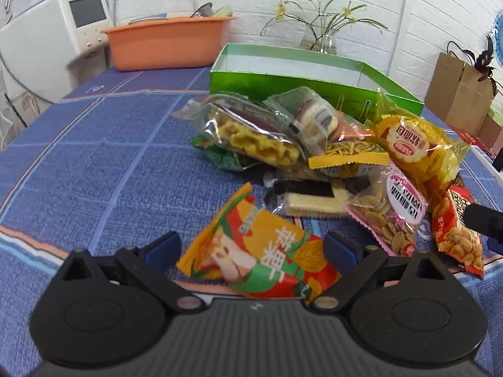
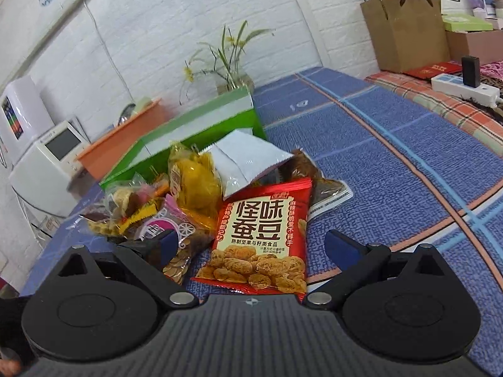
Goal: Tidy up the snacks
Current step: 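Grasp the orange-green chip bag with the left gripper while the right grasps the red peanut bag, then carry the chip bag into the green box with the left gripper while the right carries the peanut bag there, then grasp the clear bread packet with the left gripper while the right grasps the yellow bread bag, then drop the bread packet into the green box with the left gripper while the right drops the yellow bag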
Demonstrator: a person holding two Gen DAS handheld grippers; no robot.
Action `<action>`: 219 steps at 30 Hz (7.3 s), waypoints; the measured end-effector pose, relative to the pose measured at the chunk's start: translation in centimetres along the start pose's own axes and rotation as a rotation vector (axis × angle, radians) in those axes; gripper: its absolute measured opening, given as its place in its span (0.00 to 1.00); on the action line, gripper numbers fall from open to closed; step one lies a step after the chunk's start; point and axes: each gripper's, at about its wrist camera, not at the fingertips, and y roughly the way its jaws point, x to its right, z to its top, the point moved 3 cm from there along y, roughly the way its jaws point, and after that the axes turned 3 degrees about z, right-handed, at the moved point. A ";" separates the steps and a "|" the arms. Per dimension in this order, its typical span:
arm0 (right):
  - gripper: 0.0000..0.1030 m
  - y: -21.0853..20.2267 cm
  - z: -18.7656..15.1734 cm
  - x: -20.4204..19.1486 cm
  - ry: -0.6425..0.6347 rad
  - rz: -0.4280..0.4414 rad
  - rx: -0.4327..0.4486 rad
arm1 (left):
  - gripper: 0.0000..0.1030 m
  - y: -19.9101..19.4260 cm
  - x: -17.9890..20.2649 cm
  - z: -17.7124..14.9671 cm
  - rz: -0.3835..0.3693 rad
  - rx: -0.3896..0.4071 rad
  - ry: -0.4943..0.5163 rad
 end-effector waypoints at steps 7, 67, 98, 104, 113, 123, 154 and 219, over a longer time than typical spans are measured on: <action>1.00 2.1 0.0 -0.6 -0.175 -0.090 -0.019 | 0.69 -0.6 1.2 -0.5 -0.070 0.048 0.101; 0.99 -5.3 -1.7 -2.0 -0.116 0.176 0.070 | 0.71 -4.0 -0.4 -1.2 -0.472 -0.114 0.777; 0.99 6.4 13.7 -7.3 -0.308 0.335 0.162 | 0.54 1.2 0.1 18.2 -0.379 0.353 -0.023; 0.99 13.5 13.5 -6.3 -0.327 0.217 0.011 | 0.55 7.6 2.7 17.9 -0.215 0.294 0.084; 1.00 15.3 14.3 -4.3 -0.151 0.226 0.033 | 0.76 9.8 1.6 18.4 -0.158 0.297 0.103; 1.00 5.0 11.6 -5.0 -0.286 0.368 0.078 | 0.95 4.1 1.0 17.5 -0.201 0.338 0.147; 0.70 1.1 5.4 -5.8 -0.563 0.273 0.122 | 0.63 -0.7 -2.1 6.8 -0.400 0.294 -0.032; 1.00 11.7 15.3 -7.6 -0.081 0.214 0.157 | 0.87 8.7 0.2 20.1 -0.073 0.359 0.083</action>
